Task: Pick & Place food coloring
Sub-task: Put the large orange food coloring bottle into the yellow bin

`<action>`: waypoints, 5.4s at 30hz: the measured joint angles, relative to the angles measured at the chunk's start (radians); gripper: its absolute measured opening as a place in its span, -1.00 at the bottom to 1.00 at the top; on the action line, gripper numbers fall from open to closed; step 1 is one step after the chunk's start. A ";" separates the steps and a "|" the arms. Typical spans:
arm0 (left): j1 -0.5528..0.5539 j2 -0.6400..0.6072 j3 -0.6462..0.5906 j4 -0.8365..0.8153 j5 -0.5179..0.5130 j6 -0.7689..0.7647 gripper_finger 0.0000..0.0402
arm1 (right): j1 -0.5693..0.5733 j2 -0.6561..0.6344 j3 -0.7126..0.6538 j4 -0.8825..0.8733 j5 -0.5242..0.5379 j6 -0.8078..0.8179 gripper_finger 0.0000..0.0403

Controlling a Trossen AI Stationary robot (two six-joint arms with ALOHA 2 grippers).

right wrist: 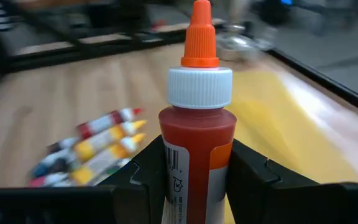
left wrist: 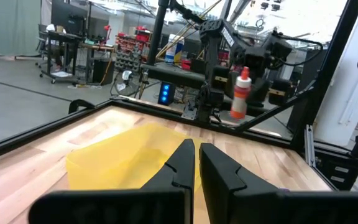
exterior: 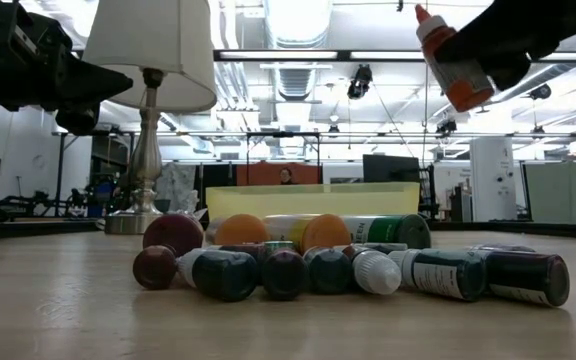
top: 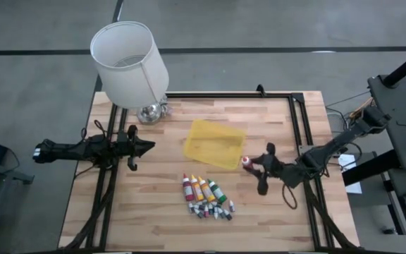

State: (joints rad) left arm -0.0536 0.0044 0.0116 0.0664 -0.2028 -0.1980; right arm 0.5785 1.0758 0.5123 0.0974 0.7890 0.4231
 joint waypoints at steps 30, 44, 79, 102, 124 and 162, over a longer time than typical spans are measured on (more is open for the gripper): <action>0.000 0.000 0.000 -0.001 0.000 0.000 -1.00 | 0.011 0.255 -0.299 0.833 -0.245 -0.321 -0.40; 0.000 0.000 0.000 0.000 0.000 0.000 -1.00 | 0.010 0.616 -0.228 1.233 -0.248 -0.348 -0.40; 0.000 0.000 0.000 0.000 0.000 0.000 -1.00 | -0.126 1.021 -0.122 1.464 -0.237 -0.293 -0.40; 0.000 0.000 0.000 0.000 0.000 0.000 -1.00 | -0.125 1.036 -0.120 1.458 -0.238 -0.247 -0.29; 0.000 0.000 0.000 0.000 0.000 0.000 -1.00 | -0.080 1.009 -0.121 1.471 -0.201 -0.292 -0.08; 0.000 0.000 0.000 0.000 0.000 0.000 -1.00 | -0.071 0.945 -0.127 1.473 -0.132 -0.304 0.22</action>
State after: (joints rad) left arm -0.0537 0.0044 0.0118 0.0661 -0.2030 -0.1978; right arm 0.5079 2.0213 0.3851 1.5700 0.6571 0.1188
